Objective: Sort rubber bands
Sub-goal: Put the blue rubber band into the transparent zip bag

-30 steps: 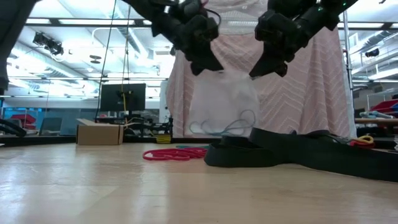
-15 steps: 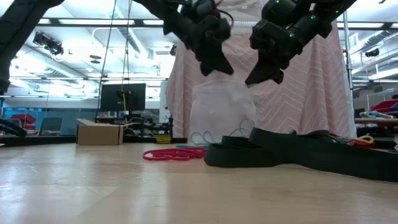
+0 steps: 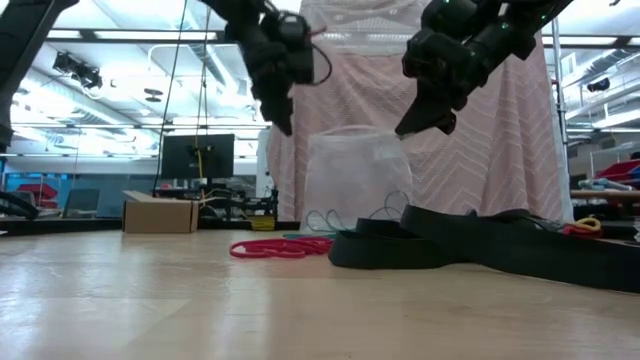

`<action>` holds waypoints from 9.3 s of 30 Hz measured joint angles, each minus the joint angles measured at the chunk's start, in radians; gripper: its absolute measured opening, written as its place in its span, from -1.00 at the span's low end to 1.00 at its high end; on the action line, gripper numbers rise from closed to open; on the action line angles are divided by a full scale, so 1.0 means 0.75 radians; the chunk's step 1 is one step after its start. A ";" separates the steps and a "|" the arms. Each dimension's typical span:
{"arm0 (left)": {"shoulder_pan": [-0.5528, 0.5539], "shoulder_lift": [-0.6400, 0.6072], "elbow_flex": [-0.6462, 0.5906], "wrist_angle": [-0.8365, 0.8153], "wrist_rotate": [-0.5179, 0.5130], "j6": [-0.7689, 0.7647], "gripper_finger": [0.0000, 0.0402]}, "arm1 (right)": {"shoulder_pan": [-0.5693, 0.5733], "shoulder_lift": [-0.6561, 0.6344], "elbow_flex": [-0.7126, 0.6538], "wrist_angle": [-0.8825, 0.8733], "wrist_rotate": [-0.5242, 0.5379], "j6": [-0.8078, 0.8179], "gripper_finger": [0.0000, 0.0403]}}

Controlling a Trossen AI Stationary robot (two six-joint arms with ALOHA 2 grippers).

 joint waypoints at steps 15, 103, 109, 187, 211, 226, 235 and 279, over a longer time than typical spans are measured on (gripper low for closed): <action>-0.072 -0.001 -0.130 0.271 0.084 -0.007 0.01 | -0.003 0.000 0.000 0.005 -0.001 0.008 -1.00; 0.012 0.187 0.276 0.107 0.156 -0.084 -0.81 | -0.212 -0.001 0.079 -0.099 -0.022 -0.098 -1.00; 0.010 0.187 0.269 0.137 0.064 -0.060 -0.81 | -0.214 -0.001 0.089 -0.098 -0.021 -0.098 -1.00; -0.207 -0.088 -0.615 0.798 -0.267 -0.491 -0.99 | -0.255 -0.033 -0.019 -0.112 -0.066 -0.095 -1.00; -0.210 -0.196 -0.016 0.858 -0.255 -0.315 -1.00 | -0.255 -0.033 -0.019 -0.035 -0.092 -0.049 -1.00; -0.204 -0.121 -0.013 0.900 -0.236 -0.284 -1.00 | -0.251 -0.032 -0.019 -0.036 -0.094 -0.054 -1.00; -0.204 -0.112 -0.013 0.956 -0.216 -0.290 -1.00 | -0.244 -0.032 -0.019 -0.036 -0.090 -0.058 -1.00; -0.131 -0.087 -0.016 0.897 -0.138 -0.278 -1.00 | -0.235 -0.031 -0.019 -0.025 -0.078 -0.054 -1.00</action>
